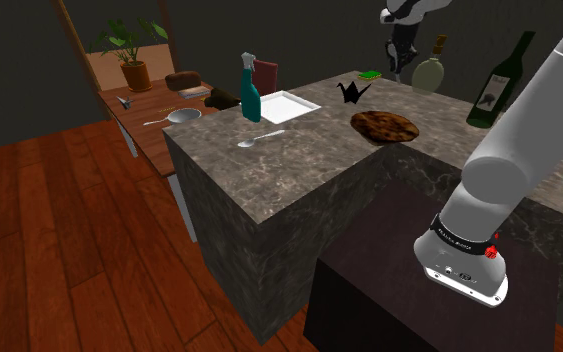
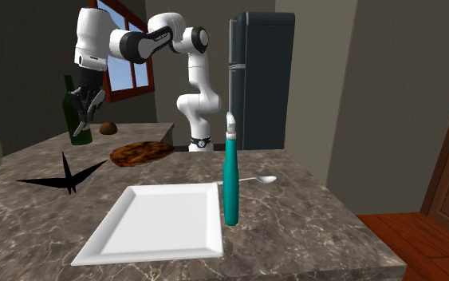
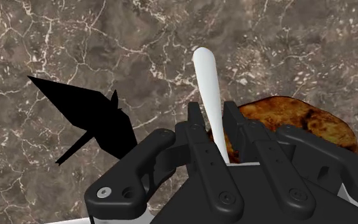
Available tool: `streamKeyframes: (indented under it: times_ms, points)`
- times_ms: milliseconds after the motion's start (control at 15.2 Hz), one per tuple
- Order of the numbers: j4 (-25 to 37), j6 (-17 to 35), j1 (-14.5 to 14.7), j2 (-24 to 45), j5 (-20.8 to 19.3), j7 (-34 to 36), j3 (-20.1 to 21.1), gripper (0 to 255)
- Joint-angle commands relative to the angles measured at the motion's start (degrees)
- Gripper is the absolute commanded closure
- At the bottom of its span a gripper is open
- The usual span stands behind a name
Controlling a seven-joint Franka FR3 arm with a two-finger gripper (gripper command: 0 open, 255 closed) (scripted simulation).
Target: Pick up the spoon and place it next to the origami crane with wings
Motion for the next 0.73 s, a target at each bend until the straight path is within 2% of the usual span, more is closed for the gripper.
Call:
streamKeyframes:
  times_ms: [0, 660]
  points:
    - [2.01, 0.94, -0.70, 2.83, 2.00, -2.84, -1.29, 255]
    - [-3.33, 8.50, -1.11, 5.36, 2.78, -2.57, -1.62, 255]
